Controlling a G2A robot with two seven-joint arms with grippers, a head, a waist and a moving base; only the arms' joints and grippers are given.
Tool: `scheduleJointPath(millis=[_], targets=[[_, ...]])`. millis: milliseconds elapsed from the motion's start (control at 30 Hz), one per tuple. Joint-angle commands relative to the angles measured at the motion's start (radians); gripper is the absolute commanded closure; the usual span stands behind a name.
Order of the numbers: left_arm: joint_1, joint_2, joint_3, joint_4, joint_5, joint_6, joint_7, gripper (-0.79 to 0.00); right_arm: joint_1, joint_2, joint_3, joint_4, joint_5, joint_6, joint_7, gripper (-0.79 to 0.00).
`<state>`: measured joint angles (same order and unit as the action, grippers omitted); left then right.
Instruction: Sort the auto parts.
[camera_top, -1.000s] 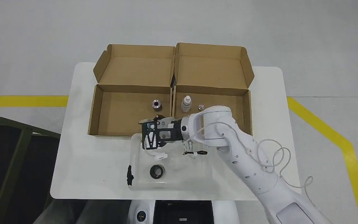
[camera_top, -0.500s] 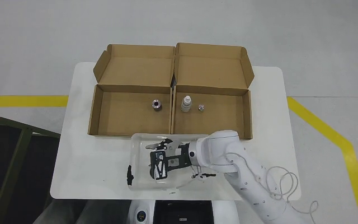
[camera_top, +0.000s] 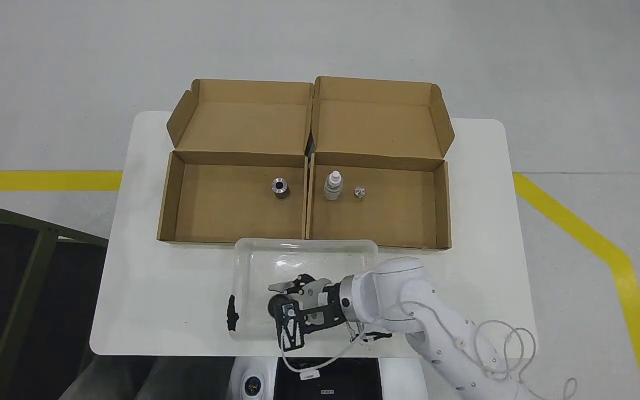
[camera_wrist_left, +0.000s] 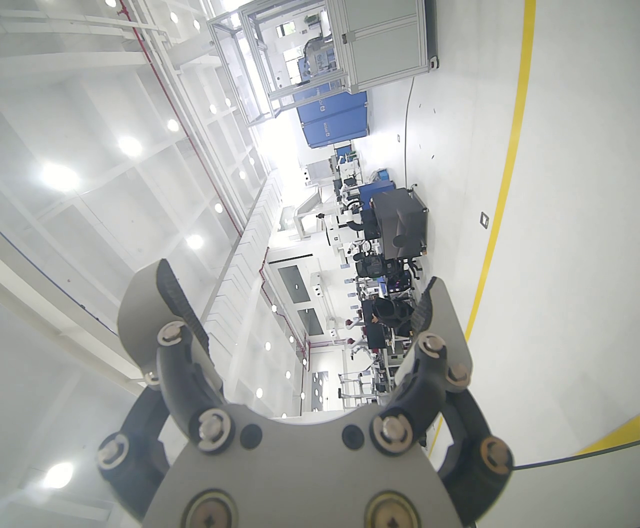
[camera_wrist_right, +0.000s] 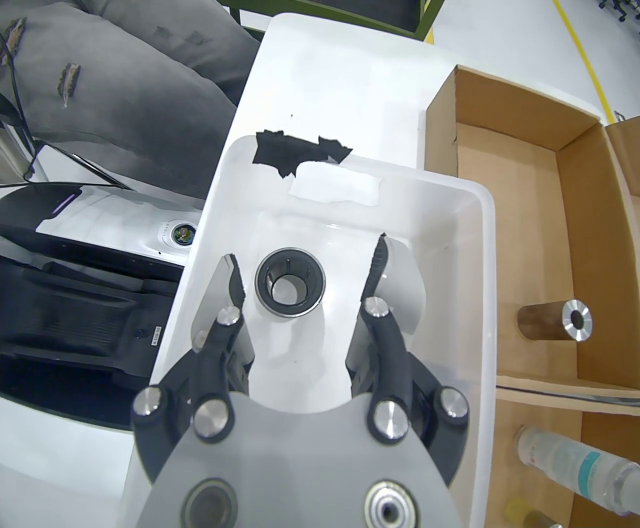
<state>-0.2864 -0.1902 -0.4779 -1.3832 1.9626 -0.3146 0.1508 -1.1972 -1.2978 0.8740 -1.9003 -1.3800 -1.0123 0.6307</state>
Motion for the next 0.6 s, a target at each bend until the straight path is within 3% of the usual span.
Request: scheduleJointPath(millis=[0,567], targets=[[0.000,0.000,0.000,0.000,0.000,0.000,0.000,-0.785,0.001,0.007,0.000,0.007,-0.010,0.000,-0.005,-0.459],[0.000,0.000,0.000,0.000,0.000,0.000,0.000,-0.785,0.044,0.030,-0.054,0.090,-0.067,0.018,-0.069,-0.474]])
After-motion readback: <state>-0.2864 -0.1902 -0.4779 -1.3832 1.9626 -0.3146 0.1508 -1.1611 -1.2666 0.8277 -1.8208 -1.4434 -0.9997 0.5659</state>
